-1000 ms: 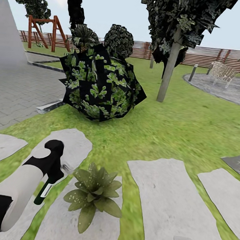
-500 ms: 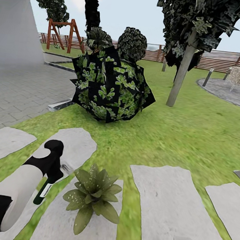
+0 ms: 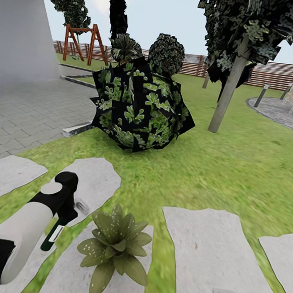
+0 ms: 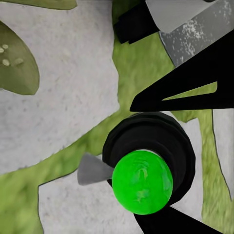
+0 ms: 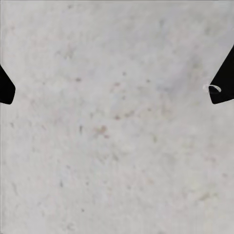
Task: Pick up the pesticide atomizer in the garden and spray insectifuge to fully cover both potted plants in the garden.
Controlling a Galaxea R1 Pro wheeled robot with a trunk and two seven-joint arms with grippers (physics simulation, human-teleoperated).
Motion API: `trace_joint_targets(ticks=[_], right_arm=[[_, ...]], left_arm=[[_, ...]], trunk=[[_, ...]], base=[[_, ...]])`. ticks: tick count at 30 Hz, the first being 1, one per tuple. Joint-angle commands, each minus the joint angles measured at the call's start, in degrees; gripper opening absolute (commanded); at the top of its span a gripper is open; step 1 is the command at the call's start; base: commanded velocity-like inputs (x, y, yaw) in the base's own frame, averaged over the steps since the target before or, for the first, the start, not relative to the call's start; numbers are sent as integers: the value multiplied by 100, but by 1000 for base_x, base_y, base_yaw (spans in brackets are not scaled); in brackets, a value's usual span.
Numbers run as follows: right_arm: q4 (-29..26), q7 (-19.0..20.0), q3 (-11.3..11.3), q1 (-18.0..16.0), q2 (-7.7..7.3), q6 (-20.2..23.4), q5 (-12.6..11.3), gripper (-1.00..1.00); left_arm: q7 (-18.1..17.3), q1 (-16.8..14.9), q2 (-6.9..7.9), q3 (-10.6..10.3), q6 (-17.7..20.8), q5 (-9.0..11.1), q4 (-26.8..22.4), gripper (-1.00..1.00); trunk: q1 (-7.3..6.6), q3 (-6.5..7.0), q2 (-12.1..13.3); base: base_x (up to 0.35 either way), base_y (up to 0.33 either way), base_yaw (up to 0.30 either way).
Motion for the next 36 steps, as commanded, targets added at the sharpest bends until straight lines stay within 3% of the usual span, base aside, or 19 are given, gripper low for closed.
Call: trace_joint_targets(ticks=[1, 11, 18, 26, 36], right_arm=[[8, -11, -45, -5, 1, -22, 60, 100], [6, -12, -45, -5, 7, -22, 53, 100], [7, -12, -45, -5, 16, -22, 51, 100], [7, -12, -45, -5, 26, -22, 51, 100], [8, -12, -45, -5, 28, -22, 51, 100]], left_arm=[[-56, 3, 3, -30, 60, -35, -4, -100], [-56, 34, 6, -44, 52, -39, -3, -100], [-56, 33, 8, -41, 53, -39, -4, -100], [-56, 23, 9, -27, 53, -244, -3, -100], [-56, 58, 47, 40, 45, -194, 12, -100]], trunk=[[-1, -5, -2], [-1, -5, -2], [-1, -5, -2], [-1, -5, -2], [-1, -5, -2]], base=[[23, 0, 0], [11, -3, 0], [96, -199, 0], [-236, -192, 0], [-142, -212, 0]])
